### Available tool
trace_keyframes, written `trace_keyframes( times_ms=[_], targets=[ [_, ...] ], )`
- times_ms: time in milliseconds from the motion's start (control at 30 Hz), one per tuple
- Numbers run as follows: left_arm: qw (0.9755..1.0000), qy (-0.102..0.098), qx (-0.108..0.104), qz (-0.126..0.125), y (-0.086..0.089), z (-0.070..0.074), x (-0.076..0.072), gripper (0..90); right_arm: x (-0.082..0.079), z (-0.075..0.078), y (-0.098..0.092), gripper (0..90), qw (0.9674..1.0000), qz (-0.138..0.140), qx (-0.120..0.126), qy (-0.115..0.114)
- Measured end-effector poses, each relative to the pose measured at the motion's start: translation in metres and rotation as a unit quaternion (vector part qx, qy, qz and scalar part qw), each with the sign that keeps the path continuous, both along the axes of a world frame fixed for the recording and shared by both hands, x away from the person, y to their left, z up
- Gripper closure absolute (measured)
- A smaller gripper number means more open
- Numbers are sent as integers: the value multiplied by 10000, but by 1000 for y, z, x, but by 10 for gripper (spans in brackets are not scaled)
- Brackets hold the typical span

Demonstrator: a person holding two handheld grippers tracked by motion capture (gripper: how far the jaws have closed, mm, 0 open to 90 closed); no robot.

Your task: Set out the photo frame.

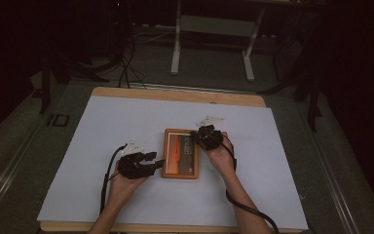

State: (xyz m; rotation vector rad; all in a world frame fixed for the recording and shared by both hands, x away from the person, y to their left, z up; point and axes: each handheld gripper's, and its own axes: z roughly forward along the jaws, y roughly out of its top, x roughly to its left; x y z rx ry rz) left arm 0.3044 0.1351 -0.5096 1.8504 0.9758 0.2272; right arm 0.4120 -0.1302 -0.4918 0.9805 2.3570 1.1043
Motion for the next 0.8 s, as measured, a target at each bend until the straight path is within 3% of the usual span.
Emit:
trace_keyframes(
  times_ms=[533, 800],
  targets=[
    [10000, 2, 17, 94, -5, 0, -1, 409, 5, -5, -9, 900, 9995, -166, 220, 150],
    [9999, 98, -56, -23, -11, -2, -1, 386, 8, -11, -16, 900, 9989, -324, 221, 254]
  ],
)
